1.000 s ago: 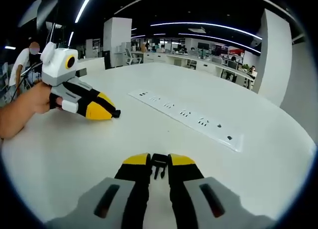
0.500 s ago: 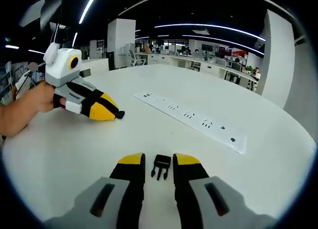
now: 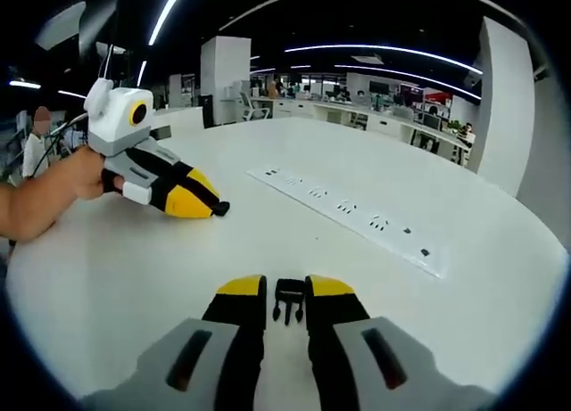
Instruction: Snap the two parts of the plastic buckle together until the buckle closes and remains connected.
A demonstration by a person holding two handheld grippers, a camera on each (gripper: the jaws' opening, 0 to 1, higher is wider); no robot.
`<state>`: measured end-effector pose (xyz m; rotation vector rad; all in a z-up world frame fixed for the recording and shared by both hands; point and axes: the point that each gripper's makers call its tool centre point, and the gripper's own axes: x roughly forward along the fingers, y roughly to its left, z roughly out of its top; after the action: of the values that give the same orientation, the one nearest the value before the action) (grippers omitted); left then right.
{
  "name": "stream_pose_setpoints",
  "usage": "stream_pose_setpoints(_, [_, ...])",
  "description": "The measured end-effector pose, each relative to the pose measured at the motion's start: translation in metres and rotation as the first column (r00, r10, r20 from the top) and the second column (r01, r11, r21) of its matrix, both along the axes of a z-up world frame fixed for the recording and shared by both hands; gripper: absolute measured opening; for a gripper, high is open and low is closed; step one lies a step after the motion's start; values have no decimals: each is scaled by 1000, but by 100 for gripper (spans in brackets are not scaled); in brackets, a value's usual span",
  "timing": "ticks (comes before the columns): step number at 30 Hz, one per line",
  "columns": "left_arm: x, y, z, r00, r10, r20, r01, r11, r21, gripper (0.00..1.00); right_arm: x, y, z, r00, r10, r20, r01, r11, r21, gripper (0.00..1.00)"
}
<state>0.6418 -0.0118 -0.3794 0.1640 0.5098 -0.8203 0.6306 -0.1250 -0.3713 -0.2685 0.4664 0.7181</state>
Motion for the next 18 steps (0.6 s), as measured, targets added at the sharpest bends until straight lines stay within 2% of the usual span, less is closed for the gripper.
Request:
stream_pose_setpoints(6, [-1, 0, 0, 1000, -1, 1, 1, 1000, -2, 12, -7, 7, 0, 998, 56, 7, -56, 998, -16, 16])
stream_pose_setpoints(14, [-2, 0, 0, 1000, -1, 1, 1, 1000, -2, 12, -14, 11, 1, 996, 85, 7, -84, 996, -13, 21])
stream_pose_setpoints(16, [-3, 0, 0, 1000, -2, 1, 2, 1000, -1, 12, -10, 9, 7, 997, 72, 25, -73, 997, 8, 20])
stream_pose_setpoints(18, [-4, 0, 0, 1000, -2, 2, 2, 1000, -1, 12, -10, 7, 16, 998, 57, 30, -58, 997, 43, 13])
